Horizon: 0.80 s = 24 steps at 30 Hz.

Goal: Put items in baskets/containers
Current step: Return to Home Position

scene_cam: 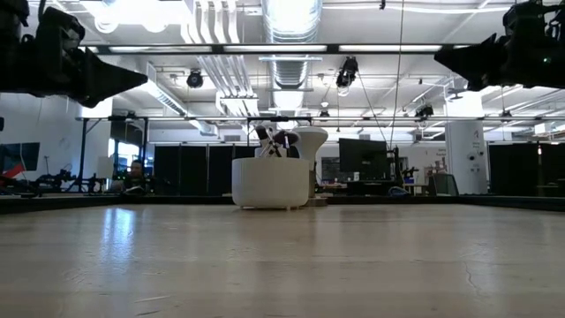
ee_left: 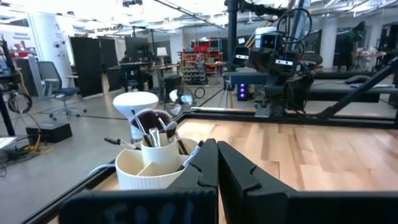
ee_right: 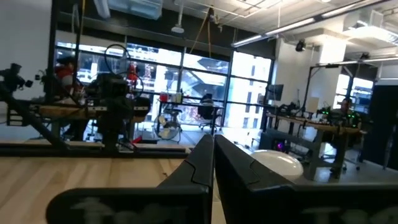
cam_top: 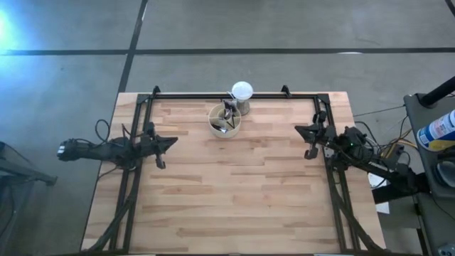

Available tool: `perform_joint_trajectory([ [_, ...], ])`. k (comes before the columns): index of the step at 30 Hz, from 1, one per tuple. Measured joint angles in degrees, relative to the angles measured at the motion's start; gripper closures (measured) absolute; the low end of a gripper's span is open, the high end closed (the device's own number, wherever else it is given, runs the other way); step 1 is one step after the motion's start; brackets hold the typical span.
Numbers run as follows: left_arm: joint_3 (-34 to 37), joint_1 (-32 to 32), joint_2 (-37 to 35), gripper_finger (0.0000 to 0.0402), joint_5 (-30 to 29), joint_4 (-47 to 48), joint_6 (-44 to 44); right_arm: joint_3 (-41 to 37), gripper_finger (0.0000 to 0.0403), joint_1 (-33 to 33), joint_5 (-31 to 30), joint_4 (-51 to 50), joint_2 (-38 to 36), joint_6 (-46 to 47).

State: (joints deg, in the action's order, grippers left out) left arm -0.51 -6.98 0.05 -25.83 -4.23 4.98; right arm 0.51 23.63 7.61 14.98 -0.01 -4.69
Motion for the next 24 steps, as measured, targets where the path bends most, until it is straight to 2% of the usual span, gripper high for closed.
perform_joint_trajectory([
  [12,0.07,0.61,0.0,0.0401,1.39,-1.1,0.08,0.0,0.0394,-0.01,-0.8,-2.82,0.02,0.38],
  [20,0.09,2.27,0.0,0.0401,-0.21,-1.11,-0.65,0.0,0.0394,0.01,-10.55,-8.98,0.12,-4.16],
  [24,0.09,2.27,0.0,0.0401,-0.2,-1.11,-2.5,0.0,0.0394,0.01,-10.94,-10.61,0.24,-4.09],
])
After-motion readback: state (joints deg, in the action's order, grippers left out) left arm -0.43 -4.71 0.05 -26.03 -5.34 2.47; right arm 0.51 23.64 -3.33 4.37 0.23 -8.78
